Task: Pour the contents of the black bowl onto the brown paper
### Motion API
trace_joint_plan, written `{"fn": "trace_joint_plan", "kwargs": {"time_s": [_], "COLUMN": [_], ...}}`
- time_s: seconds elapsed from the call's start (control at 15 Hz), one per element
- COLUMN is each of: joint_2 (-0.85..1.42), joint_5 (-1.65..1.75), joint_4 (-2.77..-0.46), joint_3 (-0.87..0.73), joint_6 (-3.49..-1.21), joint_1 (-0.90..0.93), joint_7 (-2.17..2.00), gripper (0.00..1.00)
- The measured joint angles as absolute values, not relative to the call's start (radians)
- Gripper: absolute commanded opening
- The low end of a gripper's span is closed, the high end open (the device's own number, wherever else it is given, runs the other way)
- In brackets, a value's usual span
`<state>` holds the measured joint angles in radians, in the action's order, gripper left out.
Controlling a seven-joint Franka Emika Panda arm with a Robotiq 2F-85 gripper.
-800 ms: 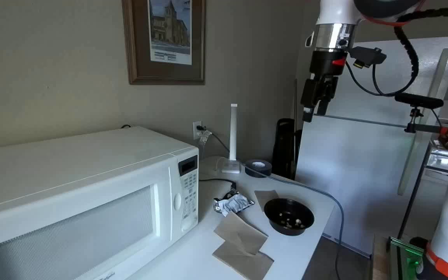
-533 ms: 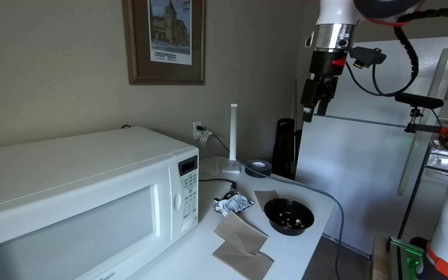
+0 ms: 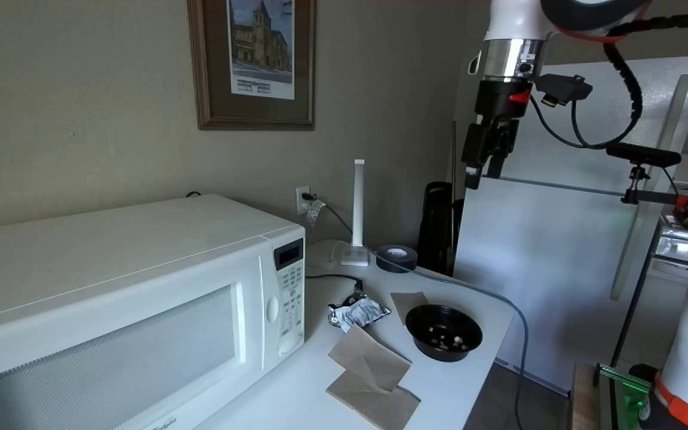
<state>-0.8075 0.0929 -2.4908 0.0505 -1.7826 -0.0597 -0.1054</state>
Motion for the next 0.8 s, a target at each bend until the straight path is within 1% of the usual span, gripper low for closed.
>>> {"fn": "trace_joint_plan", "kwargs": {"time_s": [0.13,0.33,0.8], "joint_2": [-0.777,-0.700,-0.457], "joint_5": [0.119,0.175,0.238], "joint_4": [-2.507,-2.549,-2.581], "joint_3": [0.045,0.031,-0.027], "joint_6": [-1.820,-1.934,-2.109], "joint_1": [-0.076,-0.104,-0.172], "joint_7": [-0.110,-0.110,-0.124], "gripper": [1.00,1.00,1.00]}}
